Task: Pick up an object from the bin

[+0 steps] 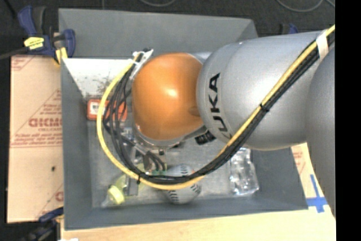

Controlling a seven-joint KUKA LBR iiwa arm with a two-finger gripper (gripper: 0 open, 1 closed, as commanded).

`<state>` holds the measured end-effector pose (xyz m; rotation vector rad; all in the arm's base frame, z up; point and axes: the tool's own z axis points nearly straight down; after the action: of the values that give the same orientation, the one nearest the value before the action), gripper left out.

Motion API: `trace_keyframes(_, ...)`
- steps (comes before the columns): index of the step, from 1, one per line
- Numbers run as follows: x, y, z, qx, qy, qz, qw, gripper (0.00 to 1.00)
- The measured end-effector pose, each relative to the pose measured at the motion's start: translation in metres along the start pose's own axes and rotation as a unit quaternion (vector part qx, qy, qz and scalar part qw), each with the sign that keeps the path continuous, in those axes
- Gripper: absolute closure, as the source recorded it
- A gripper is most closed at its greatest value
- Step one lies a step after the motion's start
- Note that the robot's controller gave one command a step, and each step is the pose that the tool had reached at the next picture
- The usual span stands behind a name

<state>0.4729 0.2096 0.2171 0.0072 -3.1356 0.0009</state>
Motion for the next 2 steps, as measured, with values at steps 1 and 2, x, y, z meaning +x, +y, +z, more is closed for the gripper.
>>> trace_keyframes(1,-0.002,-0.001,-0.004,-0.001,-0.0039,0.002,1.0000,0.00)
trace_keyframes(2,-0.004,-0.006,0.014,-0.002,-0.0067,-0.035,0.9994,0.00)
